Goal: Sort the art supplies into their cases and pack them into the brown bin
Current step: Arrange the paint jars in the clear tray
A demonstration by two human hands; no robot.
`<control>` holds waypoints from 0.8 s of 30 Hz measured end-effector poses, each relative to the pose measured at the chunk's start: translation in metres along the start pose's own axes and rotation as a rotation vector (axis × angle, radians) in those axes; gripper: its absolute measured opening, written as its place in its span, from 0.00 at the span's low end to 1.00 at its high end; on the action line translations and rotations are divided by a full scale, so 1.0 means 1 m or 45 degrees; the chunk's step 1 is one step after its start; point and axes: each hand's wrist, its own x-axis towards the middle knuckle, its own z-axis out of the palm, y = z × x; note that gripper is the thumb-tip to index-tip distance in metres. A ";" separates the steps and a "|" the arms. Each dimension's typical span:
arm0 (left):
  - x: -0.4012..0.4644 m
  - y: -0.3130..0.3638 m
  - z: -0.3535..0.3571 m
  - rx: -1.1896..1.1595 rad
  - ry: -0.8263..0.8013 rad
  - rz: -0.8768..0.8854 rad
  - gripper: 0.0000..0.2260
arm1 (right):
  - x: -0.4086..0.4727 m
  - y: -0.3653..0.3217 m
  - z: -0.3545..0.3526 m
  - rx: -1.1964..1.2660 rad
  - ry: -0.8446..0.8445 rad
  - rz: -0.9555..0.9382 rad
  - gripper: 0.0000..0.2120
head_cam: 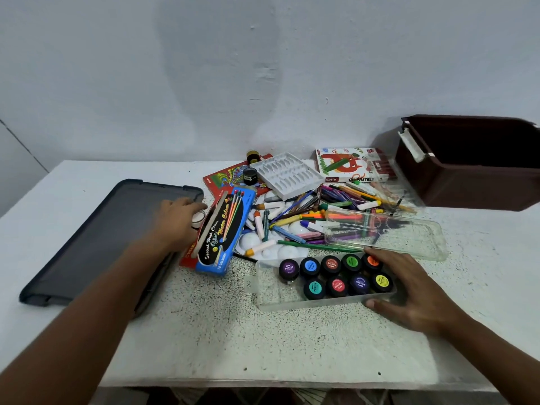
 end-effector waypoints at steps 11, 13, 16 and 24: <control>0.007 0.004 0.006 -0.192 0.143 0.070 0.15 | -0.001 -0.001 0.000 0.010 -0.002 0.018 0.41; 0.008 0.003 0.007 -0.228 0.157 0.066 0.14 | -0.001 -0.002 -0.001 0.012 -0.005 0.023 0.41; 0.008 0.000 0.005 -0.282 0.193 0.022 0.14 | -0.001 -0.003 0.000 0.017 -0.007 0.015 0.40; -0.027 0.042 -0.036 -0.680 0.395 0.022 0.21 | -0.001 -0.003 -0.002 0.023 -0.011 0.026 0.41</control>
